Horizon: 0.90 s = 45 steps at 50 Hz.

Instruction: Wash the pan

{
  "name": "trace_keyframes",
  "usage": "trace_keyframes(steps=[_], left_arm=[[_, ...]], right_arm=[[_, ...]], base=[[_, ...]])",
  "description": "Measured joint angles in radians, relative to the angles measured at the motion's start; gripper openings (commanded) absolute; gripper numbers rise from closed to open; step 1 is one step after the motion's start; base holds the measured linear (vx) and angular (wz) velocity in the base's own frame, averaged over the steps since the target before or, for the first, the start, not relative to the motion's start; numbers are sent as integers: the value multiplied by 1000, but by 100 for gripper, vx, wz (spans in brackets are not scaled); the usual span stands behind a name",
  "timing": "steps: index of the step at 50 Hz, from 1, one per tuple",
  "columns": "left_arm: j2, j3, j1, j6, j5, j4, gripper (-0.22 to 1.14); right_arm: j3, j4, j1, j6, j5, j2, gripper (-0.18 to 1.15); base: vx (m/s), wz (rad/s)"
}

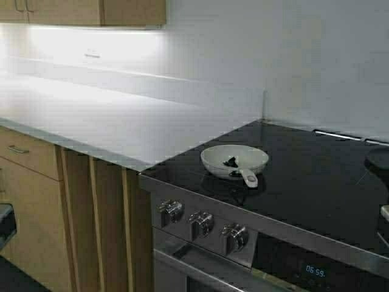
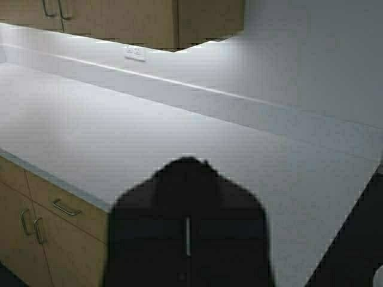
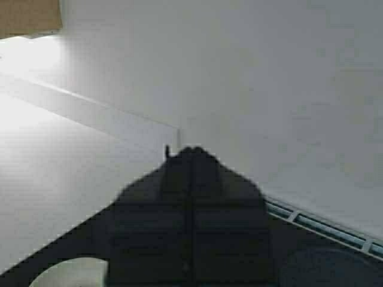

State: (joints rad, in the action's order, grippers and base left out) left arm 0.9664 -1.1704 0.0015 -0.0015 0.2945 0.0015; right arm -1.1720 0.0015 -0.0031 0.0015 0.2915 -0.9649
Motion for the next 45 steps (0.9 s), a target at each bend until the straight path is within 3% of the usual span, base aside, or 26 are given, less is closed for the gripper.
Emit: trace_keyframes(steps=[16,19,32,45], left_arm=[[63,-37,2,-190,-91,18,89],[52,-37,-5,-218,-97,18,101],[-135,-9,-181,-370,-109,18,100],[-448,15,-360,-502,123,21,100]], right_arm=[[-20,0,5,0,0,8,6],[-20,0,5,0,0,8,6],[-20,0,5,0,-2,9,6],[-20,0,6,17,-23,8,6]], base=[[0,0],[0,0],[0,0],[0,0]])
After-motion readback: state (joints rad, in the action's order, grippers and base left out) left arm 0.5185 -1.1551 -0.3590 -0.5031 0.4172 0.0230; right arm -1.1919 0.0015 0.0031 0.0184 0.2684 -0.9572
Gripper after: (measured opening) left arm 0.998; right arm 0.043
